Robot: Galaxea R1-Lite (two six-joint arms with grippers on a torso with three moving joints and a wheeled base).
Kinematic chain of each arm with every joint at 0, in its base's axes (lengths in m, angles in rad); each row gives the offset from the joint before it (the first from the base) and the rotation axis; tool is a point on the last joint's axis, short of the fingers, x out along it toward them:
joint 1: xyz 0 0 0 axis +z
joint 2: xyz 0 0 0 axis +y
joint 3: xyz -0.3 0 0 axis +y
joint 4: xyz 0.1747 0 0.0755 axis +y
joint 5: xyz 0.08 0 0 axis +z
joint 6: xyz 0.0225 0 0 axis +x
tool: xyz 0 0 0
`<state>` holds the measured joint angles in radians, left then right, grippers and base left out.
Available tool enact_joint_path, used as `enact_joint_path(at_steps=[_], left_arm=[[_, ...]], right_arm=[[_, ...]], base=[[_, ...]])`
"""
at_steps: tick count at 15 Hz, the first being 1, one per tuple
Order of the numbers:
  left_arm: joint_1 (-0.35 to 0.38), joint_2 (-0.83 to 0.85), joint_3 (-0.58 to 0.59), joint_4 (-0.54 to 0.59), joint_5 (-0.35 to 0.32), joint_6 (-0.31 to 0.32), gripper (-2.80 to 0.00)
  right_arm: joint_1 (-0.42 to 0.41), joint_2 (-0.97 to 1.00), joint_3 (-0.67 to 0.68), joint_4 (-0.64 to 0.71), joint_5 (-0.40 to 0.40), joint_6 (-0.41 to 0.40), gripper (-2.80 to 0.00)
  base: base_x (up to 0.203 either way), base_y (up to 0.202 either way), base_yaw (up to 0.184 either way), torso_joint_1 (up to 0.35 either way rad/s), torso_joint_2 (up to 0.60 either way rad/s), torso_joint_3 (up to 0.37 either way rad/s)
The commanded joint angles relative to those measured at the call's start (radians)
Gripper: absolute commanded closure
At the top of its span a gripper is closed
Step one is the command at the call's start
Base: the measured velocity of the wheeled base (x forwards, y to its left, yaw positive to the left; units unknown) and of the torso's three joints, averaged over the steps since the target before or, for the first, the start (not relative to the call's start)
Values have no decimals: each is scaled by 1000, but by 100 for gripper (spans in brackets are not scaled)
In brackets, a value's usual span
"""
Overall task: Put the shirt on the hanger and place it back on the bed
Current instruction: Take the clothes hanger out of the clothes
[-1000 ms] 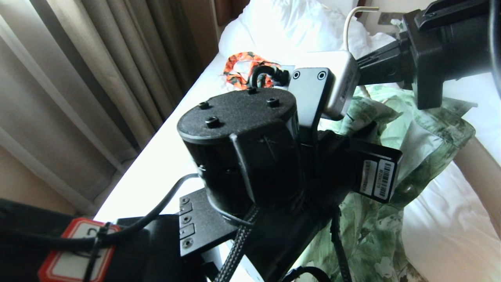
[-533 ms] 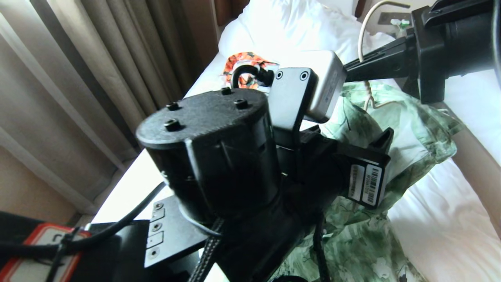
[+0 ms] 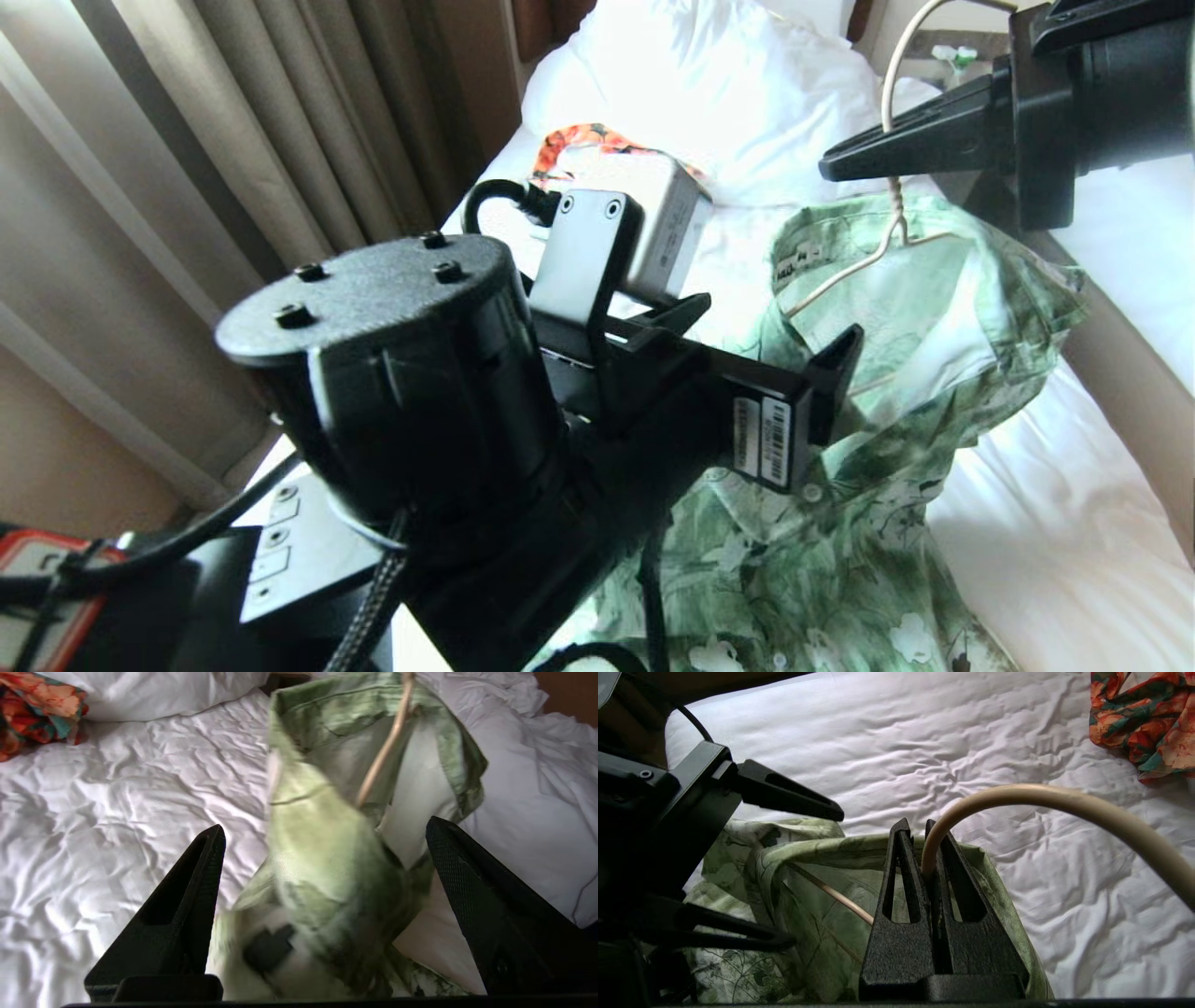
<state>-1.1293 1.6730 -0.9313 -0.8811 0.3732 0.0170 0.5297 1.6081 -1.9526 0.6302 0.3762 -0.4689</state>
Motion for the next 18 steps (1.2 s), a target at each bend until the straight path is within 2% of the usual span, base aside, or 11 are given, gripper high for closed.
enact_joint_path(at_steps=[1, 5, 9, 12, 15, 16, 18], left_arm=[[36, -13, 1, -2, 3, 1, -280], [40, -25, -24, -1, 5, 29, -280], [77, -99, -24, 22, 12, 48, -280], [119, -123, -2, 24, 41, 47, -280], [127, -137, 51, 19, 56, 45, -280], [129, -139, 61, 19, 62, 43, 0], [149, -152, 103, 20, 80, 44, 0]], right_arm=[[-4, -10, 0, 4, 3, -2, 0], [-5, -10, 0, 3, 1, 27, 0], [-34, -5, 3, 3, 5, 30, 0], [-43, -2, 9, -9, 7, 47, 0], [-59, 0, 9, -17, 10, 62, 0], [-67, 0, 10, -20, 12, 63, 0], [-78, -7, 13, -22, 59, 120, 0]], base=[[0, 0, 0, 0, 0, 0], [0, 0, 0, 0, 0, 0], [0, 0, 0, 0, 0, 0], [0, 0, 0, 0, 0, 0], [0, 0, 0, 0, 0, 0], [0, 0, 0, 0, 0, 0], [0, 0, 0, 0, 0, 0]])
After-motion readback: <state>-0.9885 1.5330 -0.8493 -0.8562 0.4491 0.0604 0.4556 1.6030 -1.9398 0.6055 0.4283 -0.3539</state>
